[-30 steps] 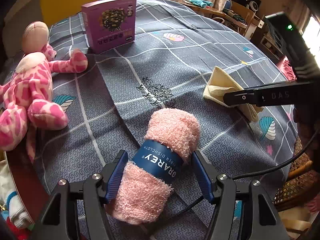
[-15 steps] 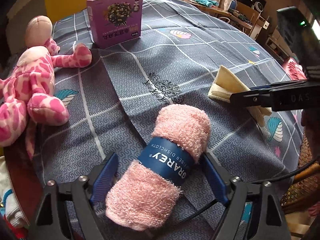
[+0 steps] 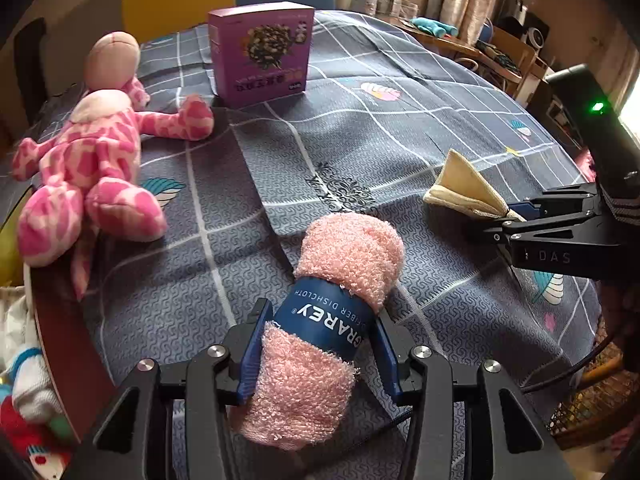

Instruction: Organize soft objects

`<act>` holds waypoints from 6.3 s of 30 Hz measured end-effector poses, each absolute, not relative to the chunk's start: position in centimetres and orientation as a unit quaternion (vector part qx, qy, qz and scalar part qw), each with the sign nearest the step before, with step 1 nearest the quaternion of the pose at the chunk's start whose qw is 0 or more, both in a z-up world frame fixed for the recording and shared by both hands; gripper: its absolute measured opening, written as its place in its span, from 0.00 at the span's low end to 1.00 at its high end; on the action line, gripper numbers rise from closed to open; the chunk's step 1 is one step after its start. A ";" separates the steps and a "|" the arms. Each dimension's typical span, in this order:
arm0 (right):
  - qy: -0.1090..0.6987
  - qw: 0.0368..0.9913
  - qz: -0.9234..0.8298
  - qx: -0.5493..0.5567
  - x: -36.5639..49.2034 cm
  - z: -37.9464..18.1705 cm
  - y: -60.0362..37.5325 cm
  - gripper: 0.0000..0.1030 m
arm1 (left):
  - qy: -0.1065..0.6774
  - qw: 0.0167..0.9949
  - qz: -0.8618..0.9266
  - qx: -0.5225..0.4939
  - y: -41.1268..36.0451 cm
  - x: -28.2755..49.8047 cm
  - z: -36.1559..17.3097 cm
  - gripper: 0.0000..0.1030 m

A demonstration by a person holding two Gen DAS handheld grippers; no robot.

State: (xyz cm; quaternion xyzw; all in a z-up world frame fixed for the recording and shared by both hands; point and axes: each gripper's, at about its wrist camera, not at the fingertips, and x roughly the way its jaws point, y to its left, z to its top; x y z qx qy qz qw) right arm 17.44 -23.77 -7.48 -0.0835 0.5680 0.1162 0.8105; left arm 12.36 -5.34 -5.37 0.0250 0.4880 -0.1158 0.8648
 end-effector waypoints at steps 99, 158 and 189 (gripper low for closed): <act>0.483 0.805 0.316 -0.136 9.4 0.2 -1.0 0.26 | 0.359 0.894 0.206 -0.168 20.0 -2.3 1.8 0.80; 0.469 0.768 0.406 -0.160 8.3 -5.0 13.9 0.35 | 0.345 0.888 0.242 -0.187 22.1 -5.7 1.6 0.84; 0.382 0.868 0.301 -0.099 2.9 -1.1 3.8 0.42 | 0.307 0.905 0.257 -0.142 16.8 -6.9 3.5 1.00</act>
